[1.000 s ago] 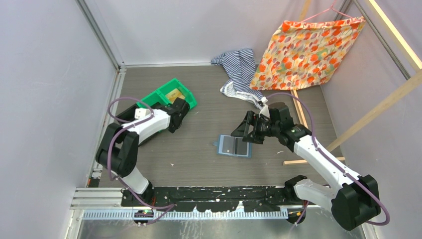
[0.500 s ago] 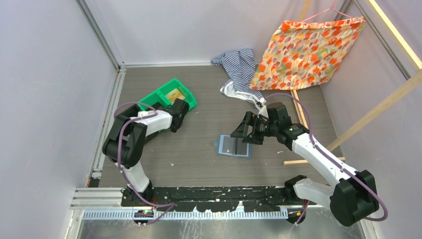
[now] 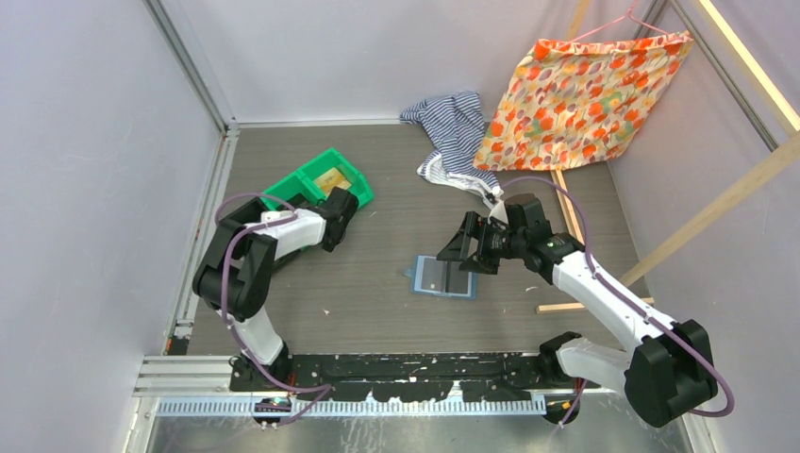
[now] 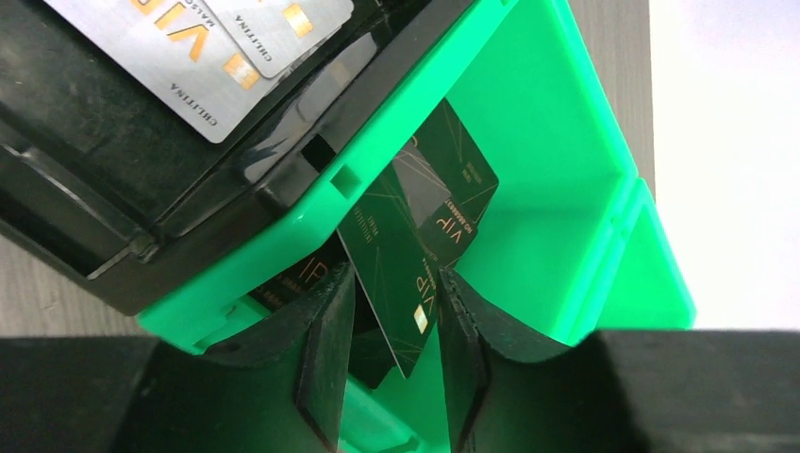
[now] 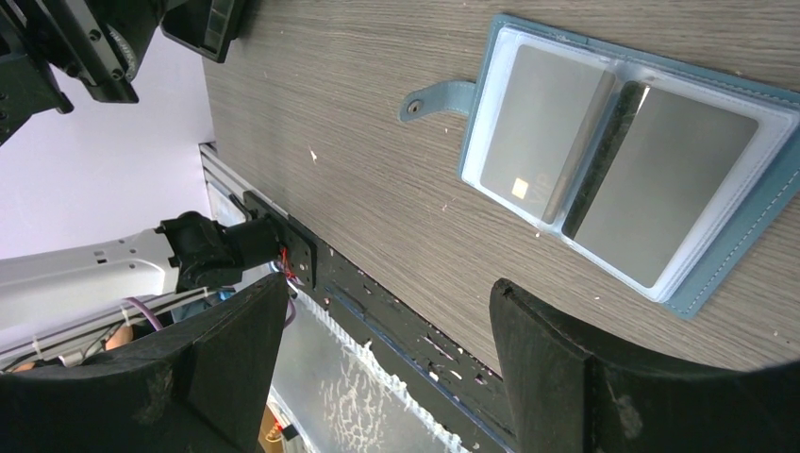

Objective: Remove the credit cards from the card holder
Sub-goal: Place the credit card in the storage box.

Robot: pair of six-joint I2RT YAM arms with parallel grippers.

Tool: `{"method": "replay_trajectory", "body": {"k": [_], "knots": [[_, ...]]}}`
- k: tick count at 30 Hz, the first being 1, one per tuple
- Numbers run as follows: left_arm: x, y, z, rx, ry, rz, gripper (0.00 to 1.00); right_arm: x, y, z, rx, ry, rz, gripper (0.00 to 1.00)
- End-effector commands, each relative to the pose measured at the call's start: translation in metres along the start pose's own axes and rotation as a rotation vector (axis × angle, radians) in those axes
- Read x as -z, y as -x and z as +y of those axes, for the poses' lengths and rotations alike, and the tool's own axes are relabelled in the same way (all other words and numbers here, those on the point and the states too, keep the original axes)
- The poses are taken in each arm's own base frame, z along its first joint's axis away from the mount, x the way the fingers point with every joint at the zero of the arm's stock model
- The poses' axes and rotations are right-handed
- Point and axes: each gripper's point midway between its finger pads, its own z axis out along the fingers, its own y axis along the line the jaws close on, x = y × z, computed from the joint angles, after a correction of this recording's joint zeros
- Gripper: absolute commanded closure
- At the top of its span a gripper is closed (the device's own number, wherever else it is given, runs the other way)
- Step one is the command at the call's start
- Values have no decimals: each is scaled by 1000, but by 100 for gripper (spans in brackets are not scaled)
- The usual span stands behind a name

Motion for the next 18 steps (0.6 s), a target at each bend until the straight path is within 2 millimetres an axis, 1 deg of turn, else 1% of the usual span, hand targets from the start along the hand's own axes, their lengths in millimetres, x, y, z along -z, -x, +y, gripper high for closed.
{"method": "replay_trajectory", "body": {"k": [1,3,4,5,7,9,12,15,18], "knots": [[12,24,-24,490,16,1,61,3,7,10,30,35,-20,18],[18,28,-25,465,45,12,57,3,7,10,32,38,-23,18],[23,30,-29,454,57,19,52,3,7,10,32,38,-23,18],[26,35,-26,419,85,16,49,3,7,11,33,40,-23,18],[32,39,-26,394,116,22,42,4,7,11,33,42,-25,18],[36,41,-27,377,124,34,38,5,7,12,35,45,-28,18],[44,46,-32,328,103,49,36,6,6,12,37,48,-29,18],[63,54,-48,211,29,59,35,7,7,13,40,45,-35,18],[88,61,-74,37,-84,87,35,9,10,12,51,26,-54,18]]}}
